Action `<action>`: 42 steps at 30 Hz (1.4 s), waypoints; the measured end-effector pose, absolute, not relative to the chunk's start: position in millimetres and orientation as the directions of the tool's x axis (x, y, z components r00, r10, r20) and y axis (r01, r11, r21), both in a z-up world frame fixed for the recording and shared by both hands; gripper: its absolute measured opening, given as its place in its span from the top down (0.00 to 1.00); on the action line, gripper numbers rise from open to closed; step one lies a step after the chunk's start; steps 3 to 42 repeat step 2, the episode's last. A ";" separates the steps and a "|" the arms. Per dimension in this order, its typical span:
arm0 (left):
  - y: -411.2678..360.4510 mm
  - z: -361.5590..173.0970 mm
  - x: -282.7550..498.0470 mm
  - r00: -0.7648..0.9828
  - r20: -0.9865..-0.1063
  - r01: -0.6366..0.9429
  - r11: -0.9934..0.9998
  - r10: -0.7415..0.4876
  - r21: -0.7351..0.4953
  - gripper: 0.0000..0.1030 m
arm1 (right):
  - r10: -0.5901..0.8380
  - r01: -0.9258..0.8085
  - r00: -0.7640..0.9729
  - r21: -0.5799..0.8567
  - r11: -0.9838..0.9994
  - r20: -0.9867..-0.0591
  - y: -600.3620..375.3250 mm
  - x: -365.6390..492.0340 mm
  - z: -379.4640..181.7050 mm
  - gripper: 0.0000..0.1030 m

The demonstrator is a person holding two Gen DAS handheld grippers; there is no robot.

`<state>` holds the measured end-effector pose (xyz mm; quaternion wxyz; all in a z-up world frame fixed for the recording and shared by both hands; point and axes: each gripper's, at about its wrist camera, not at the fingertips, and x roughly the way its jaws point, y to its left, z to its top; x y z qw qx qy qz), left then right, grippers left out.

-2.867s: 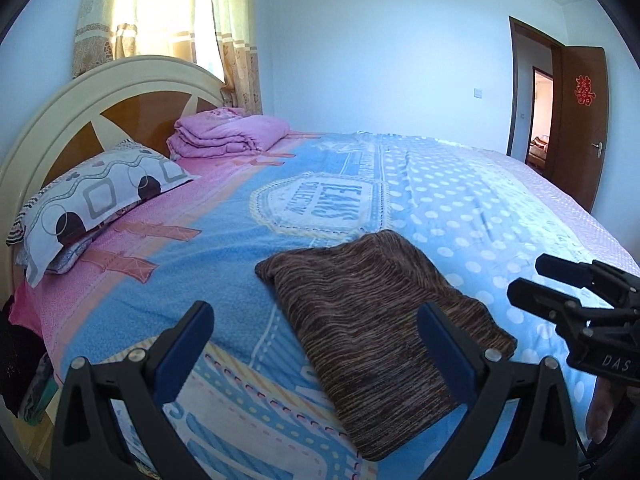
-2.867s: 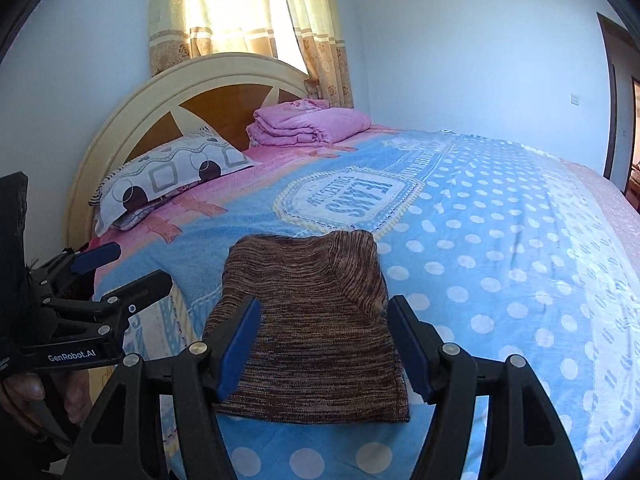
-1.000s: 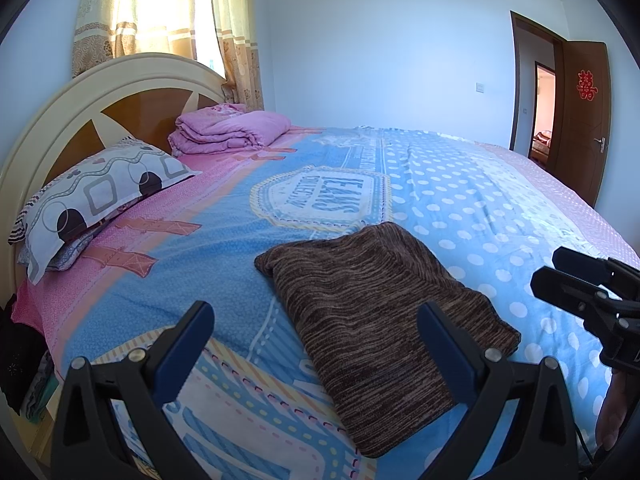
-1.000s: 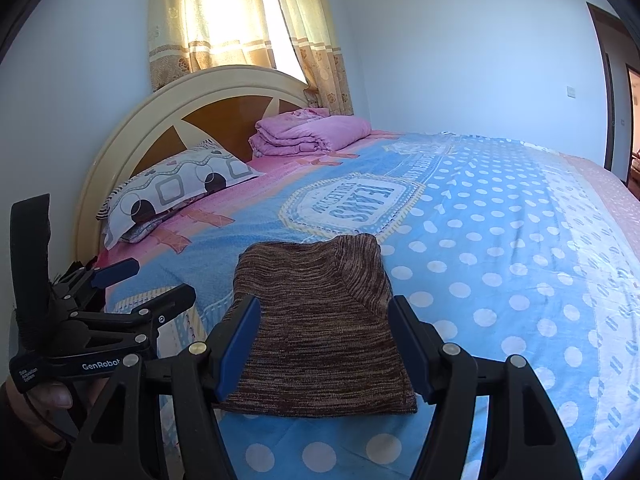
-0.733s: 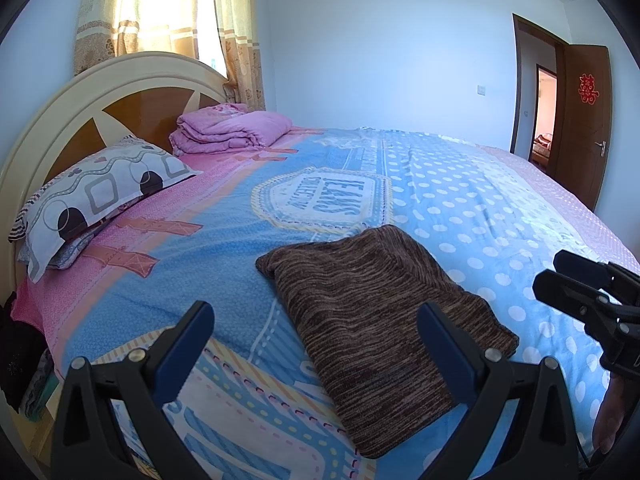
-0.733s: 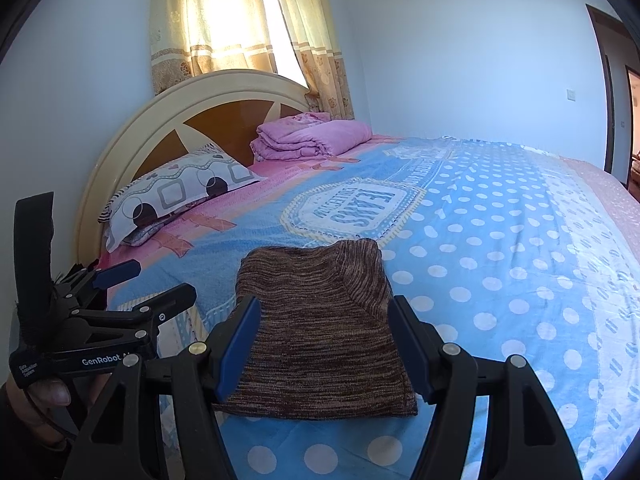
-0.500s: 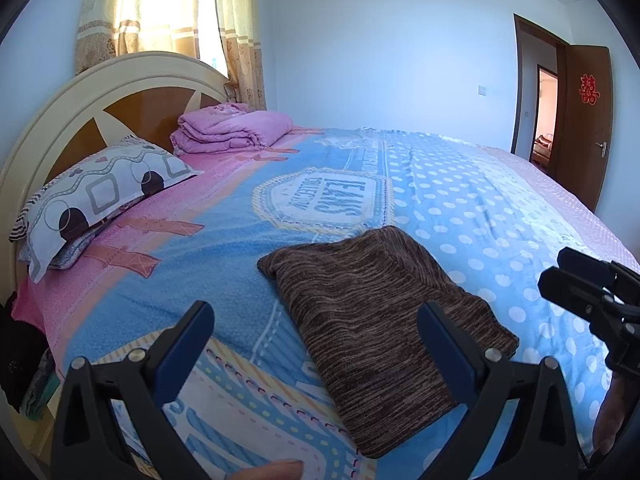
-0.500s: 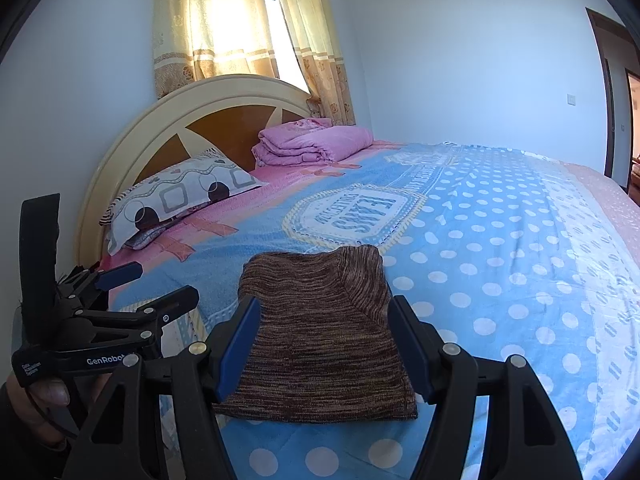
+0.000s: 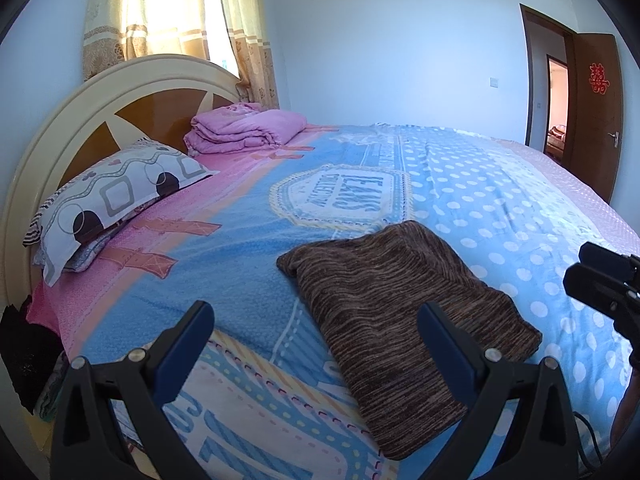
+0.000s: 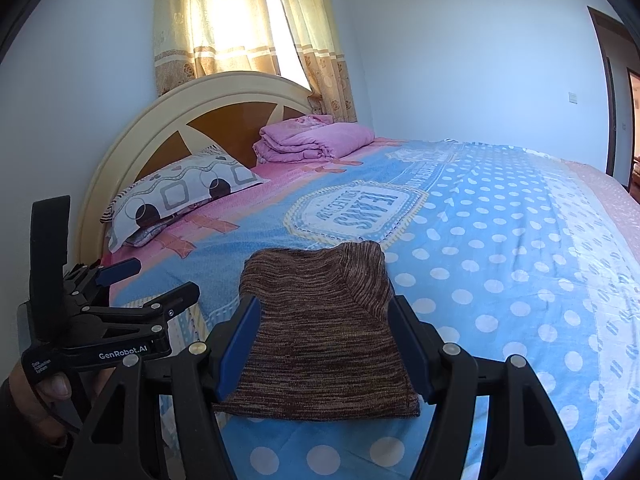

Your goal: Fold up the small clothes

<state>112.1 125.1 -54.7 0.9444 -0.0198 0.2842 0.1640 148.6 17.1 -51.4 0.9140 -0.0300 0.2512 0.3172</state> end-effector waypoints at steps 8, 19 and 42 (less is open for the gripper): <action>124.6 -54.8 112.0 0.785 -0.541 -0.319 0.946 0.301 0.062 0.00 | 0.565 -0.596 0.672 0.103 0.796 -0.480 17.4 148.2 -51.9 0.35; 124.6 -54.8 112.0 0.785 -0.541 -0.319 0.946 0.301 0.062 0.00 | 0.565 -0.596 0.672 0.103 0.796 -0.480 17.4 148.2 -51.9 0.35; 124.6 -54.8 112.0 0.785 -0.541 -0.319 0.946 0.301 0.062 0.00 | 0.565 -0.596 0.672 0.103 0.796 -0.480 17.4 148.2 -51.9 0.35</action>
